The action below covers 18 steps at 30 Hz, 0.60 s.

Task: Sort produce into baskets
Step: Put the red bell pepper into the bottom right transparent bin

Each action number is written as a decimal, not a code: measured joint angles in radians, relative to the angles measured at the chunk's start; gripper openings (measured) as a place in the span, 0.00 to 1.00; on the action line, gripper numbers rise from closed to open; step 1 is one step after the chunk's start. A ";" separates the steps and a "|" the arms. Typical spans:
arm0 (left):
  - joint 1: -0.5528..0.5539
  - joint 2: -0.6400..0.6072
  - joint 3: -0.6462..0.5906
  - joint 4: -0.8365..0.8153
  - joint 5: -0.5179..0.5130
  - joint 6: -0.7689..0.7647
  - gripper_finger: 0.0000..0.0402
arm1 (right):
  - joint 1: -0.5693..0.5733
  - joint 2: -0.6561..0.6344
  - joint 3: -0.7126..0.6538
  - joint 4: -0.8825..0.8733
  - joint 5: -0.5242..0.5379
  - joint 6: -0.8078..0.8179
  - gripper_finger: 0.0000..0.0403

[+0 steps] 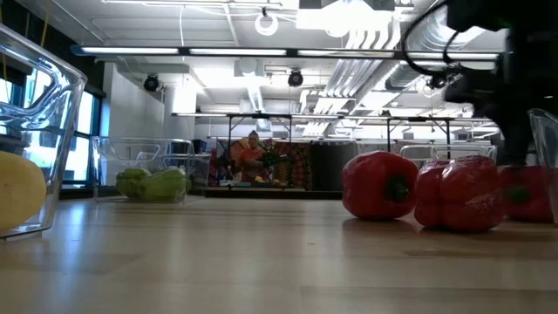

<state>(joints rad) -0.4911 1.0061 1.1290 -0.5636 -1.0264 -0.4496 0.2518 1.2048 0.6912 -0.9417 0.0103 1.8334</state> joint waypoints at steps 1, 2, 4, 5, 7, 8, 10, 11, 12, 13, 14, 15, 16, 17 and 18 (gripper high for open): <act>0.000 0.000 0.000 -0.001 0.000 0.000 0.87 | -0.012 0.009 0.001 0.036 0.011 -0.021 0.21; 0.000 0.000 0.000 -0.001 0.000 0.001 0.87 | -0.025 0.014 0.000 0.071 0.025 -0.040 0.19; 0.000 0.000 0.000 -0.001 0.000 0.001 0.87 | -0.052 0.023 -0.001 0.140 0.056 -0.077 0.17; 0.000 0.000 0.000 -0.001 0.000 0.001 0.87 | -0.065 0.025 -0.002 0.178 0.072 -0.093 0.17; 0.000 0.000 0.000 -0.001 0.000 -0.001 0.87 | -0.090 0.026 -0.005 0.239 0.096 -0.131 0.16; 0.000 0.000 0.000 -0.001 0.000 -0.001 0.87 | -0.103 0.027 -0.006 0.274 0.109 -0.150 0.16; 0.000 0.000 0.000 -0.001 0.000 -0.002 0.87 | -0.127 0.031 -0.007 0.334 0.126 -0.206 0.16; 0.000 0.000 0.000 -0.001 0.000 -0.002 0.87 | -0.137 0.030 -0.007 0.351 0.130 -0.237 0.16; 0.000 0.000 0.000 -0.001 0.000 -0.002 0.87 | -0.144 0.029 -0.003 0.362 0.130 -0.267 0.16; 0.000 0.000 0.000 -0.001 0.000 -0.002 0.87 | -0.149 0.029 0.012 0.363 0.130 -0.300 0.16; 0.000 0.000 0.000 -0.001 0.000 -0.002 0.87 | -0.152 0.029 0.032 0.361 0.130 -0.340 0.16; 0.000 0.000 0.000 -0.001 0.000 -0.002 0.87 | -0.154 0.025 0.057 0.354 0.129 -0.387 0.16; 0.000 0.000 0.000 -0.001 0.000 -0.002 0.87 | -0.156 0.023 0.083 0.343 0.129 -0.441 0.16; 0.000 0.000 0.000 -0.001 0.000 -0.002 0.87 | -0.160 0.022 0.114 0.327 0.128 -0.496 0.16; 0.000 0.000 0.000 -0.001 0.000 -0.002 0.87 | -0.167 0.022 0.145 0.312 0.127 -0.558 0.16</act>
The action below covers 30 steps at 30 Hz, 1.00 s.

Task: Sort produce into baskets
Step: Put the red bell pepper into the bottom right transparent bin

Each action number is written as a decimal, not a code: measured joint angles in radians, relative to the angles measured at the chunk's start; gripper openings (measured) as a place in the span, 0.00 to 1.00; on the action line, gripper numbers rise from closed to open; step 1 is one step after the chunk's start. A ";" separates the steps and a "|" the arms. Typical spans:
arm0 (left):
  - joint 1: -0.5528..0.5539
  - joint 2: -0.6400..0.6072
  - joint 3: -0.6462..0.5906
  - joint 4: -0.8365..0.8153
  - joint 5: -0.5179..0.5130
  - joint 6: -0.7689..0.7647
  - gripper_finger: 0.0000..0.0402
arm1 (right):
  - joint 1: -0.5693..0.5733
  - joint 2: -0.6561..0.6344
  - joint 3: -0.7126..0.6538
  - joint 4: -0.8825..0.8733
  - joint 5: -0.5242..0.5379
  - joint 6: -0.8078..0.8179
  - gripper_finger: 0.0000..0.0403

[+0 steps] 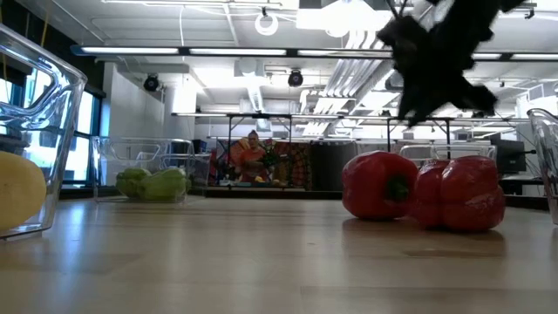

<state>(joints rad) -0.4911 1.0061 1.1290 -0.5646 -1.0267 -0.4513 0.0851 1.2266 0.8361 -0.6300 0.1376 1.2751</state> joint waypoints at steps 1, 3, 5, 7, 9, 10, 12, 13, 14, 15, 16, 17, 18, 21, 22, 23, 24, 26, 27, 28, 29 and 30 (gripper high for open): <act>0.000 0.000 0.000 0.000 0.000 0.000 0.87 | -0.010 -0.001 0.030 -0.013 0.001 -0.072 0.16; 0.000 0.000 0.000 0.001 0.000 -0.001 0.87 | -0.030 -0.002 0.090 -0.024 0.005 -0.237 0.16; 0.000 0.000 0.000 0.001 0.000 -0.011 0.87 | -0.045 -0.002 0.143 -0.037 0.009 -0.411 0.16; 0.000 0.000 0.000 0.001 0.000 -0.025 0.87 | -0.061 -0.002 0.190 -0.040 0.025 -0.573 0.16; 0.000 0.000 0.000 0.001 0.000 -0.043 0.87 | -0.073 -0.003 0.230 -0.043 0.038 -0.687 0.16; 0.000 0.000 0.000 0.001 0.000 -0.050 0.87 | -0.076 -0.003 0.247 -0.043 0.039 -0.727 0.16; 0.000 0.000 0.000 0.001 0.000 -0.066 0.87 | -0.080 -0.003 0.275 -0.041 0.041 -0.796 0.17; 0.000 0.000 0.000 0.001 -0.001 -0.072 0.87 | -0.080 -0.003 0.286 -0.035 0.043 -0.819 0.17; 0.000 0.000 0.000 0.001 0.000 -0.074 0.87 | -0.080 -0.003 0.296 -0.030 0.042 -0.840 0.17; 0.000 0.000 0.000 0.001 -0.001 -0.079 0.87 | -0.080 -0.003 0.305 -0.029 0.042 -0.863 0.17; 0.000 0.000 0.000 0.001 -0.002 -0.079 0.87 | -0.080 -0.003 0.313 -0.031 0.042 -0.882 0.17; 0.000 0.000 0.000 0.001 -0.005 -0.080 0.87 | -0.079 -0.003 0.320 -0.034 0.043 -0.891 0.17; 0.000 0.000 0.000 0.001 -0.006 -0.081 0.87 | -0.079 -0.003 0.326 -0.037 0.047 -0.885 0.17; 0.000 0.000 0.000 0.001 -0.006 -0.098 0.87 | -0.079 -0.003 0.329 -0.050 0.054 -0.849 0.17; 0.000 0.000 0.000 0.001 -0.007 -0.098 0.87 | -0.079 -0.003 0.329 -0.057 0.054 -0.849 0.17; 0.000 0.000 0.000 0.001 -0.007 -0.098 0.87 | -0.079 -0.003 0.329 -0.070 0.054 -0.858 0.17; 0.000 0.000 0.000 0.001 -0.007 -0.099 0.87 | -0.079 -0.003 0.329 -0.090 0.055 -0.870 0.17; 0.000 0.000 0.000 0.001 -0.007 -0.116 0.87 | -0.079 -0.003 0.329 -0.137 0.073 -0.876 0.17; 0.000 0.000 0.000 0.001 -0.007 -0.122 0.87 | -0.079 -0.003 0.328 -0.159 0.095 -0.867 0.17; 0.000 0.000 0.000 0.001 -0.007 -0.122 0.87 | -0.079 -0.003 0.328 -0.186 0.112 -0.851 0.17; 0.000 0.000 0.000 0.001 -0.008 -0.122 0.87 | -0.079 -0.003 0.328 -0.218 0.132 -0.837 0.17; 0.000 0.000 0.000 0.001 -0.008 -0.123 0.87 | -0.079 -0.003 0.328 -0.239 0.151 -0.827 0.17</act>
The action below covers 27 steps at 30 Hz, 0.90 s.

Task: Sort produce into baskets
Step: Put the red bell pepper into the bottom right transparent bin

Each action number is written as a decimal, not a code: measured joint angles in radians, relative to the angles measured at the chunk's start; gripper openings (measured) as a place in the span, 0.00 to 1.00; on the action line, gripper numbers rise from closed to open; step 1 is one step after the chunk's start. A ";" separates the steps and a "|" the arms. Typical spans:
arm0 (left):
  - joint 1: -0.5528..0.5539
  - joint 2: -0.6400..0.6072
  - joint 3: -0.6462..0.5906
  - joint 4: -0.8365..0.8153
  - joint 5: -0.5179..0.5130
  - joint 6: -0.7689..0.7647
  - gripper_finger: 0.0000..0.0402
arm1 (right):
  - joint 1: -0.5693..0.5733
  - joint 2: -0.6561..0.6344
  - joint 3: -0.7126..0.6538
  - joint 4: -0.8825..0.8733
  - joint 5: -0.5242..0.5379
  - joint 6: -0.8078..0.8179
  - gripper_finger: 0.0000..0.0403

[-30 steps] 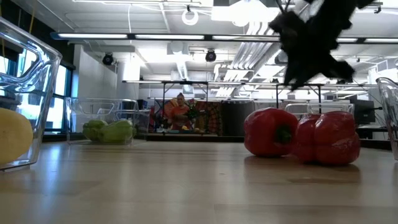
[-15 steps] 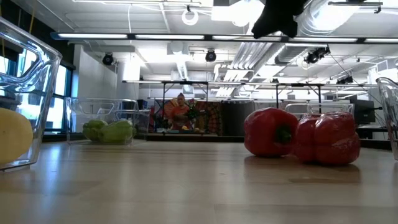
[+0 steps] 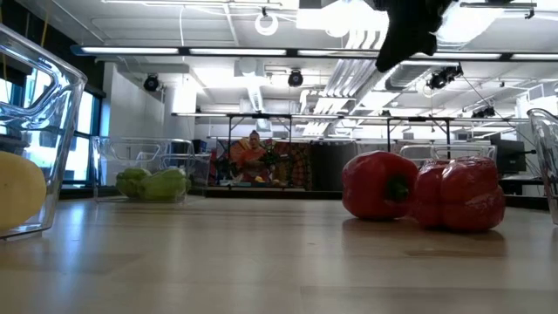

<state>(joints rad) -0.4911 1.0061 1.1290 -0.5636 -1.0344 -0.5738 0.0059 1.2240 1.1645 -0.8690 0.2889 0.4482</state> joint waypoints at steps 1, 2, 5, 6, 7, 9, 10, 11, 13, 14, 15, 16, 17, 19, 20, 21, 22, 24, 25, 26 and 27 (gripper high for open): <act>0.000 0.000 0.000 0.000 0.000 -0.002 0.87 | 0.000 0.000 0.000 -0.015 0.011 0.007 0.17; 0.000 0.000 0.000 0.000 0.000 -0.005 0.87 | 0.000 0.000 0.000 -0.028 0.016 0.012 0.17; 0.000 0.000 0.000 0.000 -0.002 -0.018 0.87 | 0.000 0.000 0.000 -0.040 0.017 0.001 0.18; 0.000 0.000 0.000 0.000 -0.002 -0.018 0.87 | 0.000 0.000 0.000 -0.041 0.017 -0.015 0.20; 0.000 0.000 0.000 0.000 -0.002 -0.019 0.87 | 0.002 0.000 0.000 -0.041 0.014 -0.030 0.23; 0.000 0.000 0.000 0.000 -0.002 -0.027 0.87 | 0.003 0.000 0.000 -0.041 -0.010 -0.052 0.30; 0.000 0.000 0.000 0.000 -0.002 -0.028 0.87 | 0.004 0.000 0.000 -0.041 -0.021 -0.063 0.35; 0.000 0.000 0.000 0.000 -0.002 -0.030 0.87 | 0.005 0.000 0.000 -0.043 -0.039 -0.065 0.40; 0.000 0.000 0.000 0.000 -0.002 -0.046 0.87 | 0.011 0.000 0.000 -0.055 -0.060 -0.065 0.51; 0.000 0.000 0.000 0.000 -0.002 -0.052 0.87 | 0.017 0.000 0.000 -0.063 -0.063 -0.063 0.57; 0.000 0.000 0.000 0.000 -0.002 -0.053 0.87 | 0.022 0.000 0.000 -0.071 -0.080 -0.065 0.63; 0.000 0.000 0.000 0.000 -0.002 -0.053 0.87 | 0.024 0.000 0.000 -0.081 -0.109 -0.078 0.69; 0.000 0.000 0.000 0.000 -0.002 -0.053 0.87 | 0.025 0.000 -0.001 -0.098 -0.134 -0.102 0.74; 0.000 0.000 0.000 0.000 -0.002 -0.053 0.87 | 0.036 0.000 -0.001 -0.148 -0.136 -0.135 0.84; 0.000 0.000 0.000 0.000 -0.002 -0.053 0.87 | 0.039 0.000 -0.001 -0.180 -0.114 -0.134 0.88; 0.000 0.000 0.000 0.000 -0.002 -0.053 0.87 | 0.041 0.000 -0.001 -0.213 -0.082 -0.127 0.90; 0.000 0.000 0.000 0.000 -0.003 -0.053 0.87 | 0.042 0.000 -0.004 -0.234 -0.042 -0.112 0.93; 0.000 0.000 0.000 0.000 -0.006 -0.054 0.87 | 0.041 -0.007 -0.031 -0.223 0.018 -0.073 0.96; 0.000 0.000 0.000 0.000 -0.006 -0.061 0.87 | 0.041 -0.009 -0.050 -0.216 0.034 -0.059 0.97; 0.000 0.000 0.000 0.000 -0.007 -0.070 0.87 | 0.041 -0.010 -0.066 -0.213 0.042 -0.061 0.97; 0.000 0.000 0.000 0.000 -0.007 -0.078 0.87 | 0.039 -0.010 -0.080 -0.212 0.044 -0.074 0.97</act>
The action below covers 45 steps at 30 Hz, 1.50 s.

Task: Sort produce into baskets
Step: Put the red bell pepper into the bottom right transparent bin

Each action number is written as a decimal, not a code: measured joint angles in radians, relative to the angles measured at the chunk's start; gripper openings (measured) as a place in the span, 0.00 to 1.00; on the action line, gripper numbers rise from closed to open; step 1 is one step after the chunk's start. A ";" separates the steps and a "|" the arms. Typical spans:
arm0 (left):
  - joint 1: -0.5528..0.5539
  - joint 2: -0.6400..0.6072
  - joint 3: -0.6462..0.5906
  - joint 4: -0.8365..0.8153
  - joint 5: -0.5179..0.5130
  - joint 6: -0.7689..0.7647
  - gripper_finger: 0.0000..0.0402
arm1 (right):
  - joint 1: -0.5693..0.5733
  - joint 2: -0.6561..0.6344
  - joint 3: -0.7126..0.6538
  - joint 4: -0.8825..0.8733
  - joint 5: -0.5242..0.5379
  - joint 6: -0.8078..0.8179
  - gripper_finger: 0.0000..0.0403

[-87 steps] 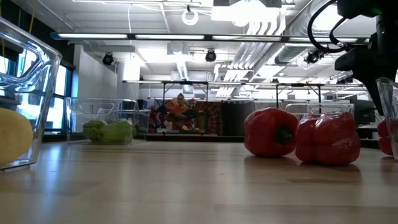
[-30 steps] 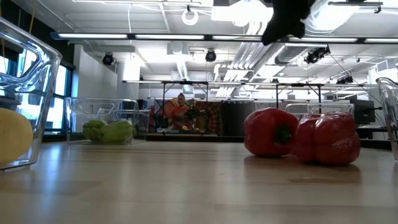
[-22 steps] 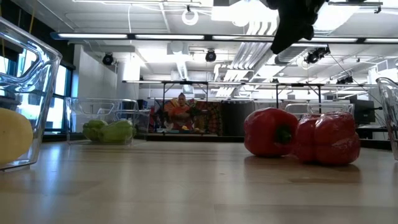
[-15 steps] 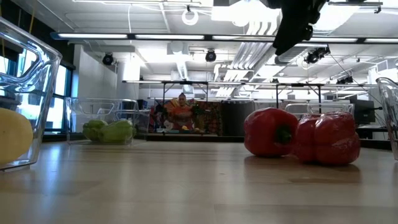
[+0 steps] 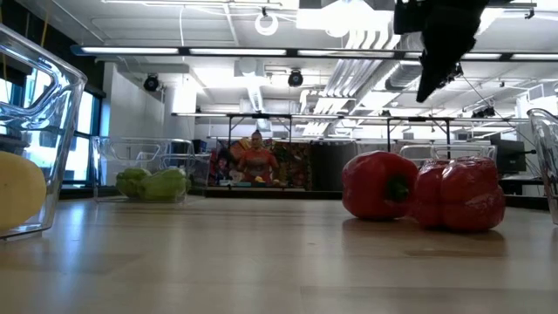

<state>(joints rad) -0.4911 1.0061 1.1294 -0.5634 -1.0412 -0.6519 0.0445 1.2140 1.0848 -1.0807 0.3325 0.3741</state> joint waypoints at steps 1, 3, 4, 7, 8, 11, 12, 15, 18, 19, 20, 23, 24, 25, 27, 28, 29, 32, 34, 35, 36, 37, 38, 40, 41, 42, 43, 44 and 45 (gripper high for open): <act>0.000 0.000 0.000 -0.001 0.000 -0.008 0.87 | -0.005 0.000 -0.013 0.000 -0.001 -0.027 0.97; 0.000 0.000 0.000 0.000 0.001 -0.021 0.87 | -0.013 0.000 -0.031 -0.006 -0.015 -0.091 0.97; 0.000 0.000 0.000 -0.001 0.005 -0.026 0.87 | -0.016 0.000 -0.036 -0.007 -0.022 -0.103 0.97; 0.000 0.003 0.000 0.000 0.009 -0.027 0.87 | -0.018 0.000 -0.037 0.011 -0.075 0.022 0.97; 0.000 0.006 0.000 0.000 0.008 -0.027 0.87 | -0.018 0.000 -0.037 0.023 -0.078 0.044 0.97; 0.000 0.017 0.000 -0.001 0.009 -0.027 0.87 | -0.018 0.000 -0.037 0.050 -0.110 -0.007 0.97; 0.000 0.023 0.000 0.000 0.009 -0.027 0.87 | -0.019 0.000 -0.037 0.055 -0.135 -0.062 0.97; 0.000 0.041 0.000 -0.001 0.010 -0.026 0.87 | -0.034 0.006 -0.037 0.067 -0.241 -0.222 0.97; 0.000 0.060 0.000 -0.001 0.010 -0.025 0.87 | -0.050 0.012 -0.037 0.095 -0.374 -0.384 0.97; 0.000 0.065 0.000 -0.001 0.010 -0.021 0.87 | -0.052 0.017 -0.038 0.121 -0.404 -0.414 0.97; 0.000 0.071 0.000 -0.001 0.010 -0.019 0.87 | -0.052 0.021 -0.048 0.158 -0.427 -0.432 0.97; 0.000 0.086 0.000 -0.001 0.018 -0.018 0.87 | -0.051 0.044 -0.105 0.213 -0.459 -0.476 0.97; 0.000 0.088 0.000 -0.002 0.026 -0.018 0.87 | -0.051 0.053 -0.125 0.220 -0.455 -0.490 0.97; 0.000 0.090 0.000 -0.001 0.038 -0.018 0.87 | -0.052 0.059 -0.144 0.226 -0.449 -0.507 0.97; 0.000 0.092 0.000 -0.002 0.059 -0.018 0.87 | -0.054 0.070 -0.175 0.244 -0.438 -0.533 0.97; 0.000 0.092 0.000 -0.002 0.070 -0.018 0.87 | -0.058 0.074 -0.187 0.266 -0.438 -0.540 0.97; 0.000 0.092 0.000 -0.002 0.076 -0.018 0.87 | -0.061 0.078 -0.198 0.285 -0.438 -0.539 0.97; 0.000 0.092 0.000 -0.010 0.080 -0.018 0.87 | -0.079 0.084 -0.226 0.349 -0.443 -0.509 0.97; 0.000 0.092 0.000 -0.014 0.081 -0.018 0.87 | -0.086 0.086 -0.250 0.359 -0.448 -0.502 0.97; 0.000 0.092 0.000 -0.015 0.080 -0.018 0.87 | -0.087 0.089 -0.262 0.356 -0.447 -0.501 0.97; 0.000 0.092 0.000 -0.015 0.080 -0.018 0.87 | -0.087 0.090 -0.275 0.362 -0.445 -0.490 0.97; 0.000 0.092 0.000 -0.015 0.081 -0.018 0.87 | -0.089 0.090 -0.290 0.368 -0.441 -0.484 0.97; 0.000 0.092 0.000 -0.016 0.080 -0.018 0.87 | -0.090 0.090 -0.306 0.384 -0.441 -0.479 0.97; 0.000 0.092 0.000 -0.016 0.081 -0.018 0.87 | -0.090 0.090 -0.334 0.438 -0.440 -0.459 0.97; 0.000 0.092 0.000 -0.016 0.080 -0.018 0.87 | -0.090 0.090 -0.346 0.450 -0.441 -0.453 0.97; 0.000 0.092 0.000 -0.015 0.080 -0.018 0.87 | -0.090 0.090 -0.356 0.461 -0.440 -0.450 0.97; 0.000 0.092 0.000 -0.015 0.080 -0.018 0.87 | -0.090 0.090 -0.366 0.477 -0.440 -0.451 0.97; 0.000 0.092 0.000 -0.016 0.081 -0.018 0.87 | -0.090 0.090 -0.374 0.489 -0.439 -0.456 0.97; 0.000 0.092 0.000 -0.016 0.081 -0.018 0.87 | -0.090 0.090 -0.383 0.499 -0.438 -0.458 0.97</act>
<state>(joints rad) -0.4911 1.0977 1.1297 -0.5790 -0.9604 -0.6697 -0.0460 1.3037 0.7016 -0.5819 -0.1059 -0.0837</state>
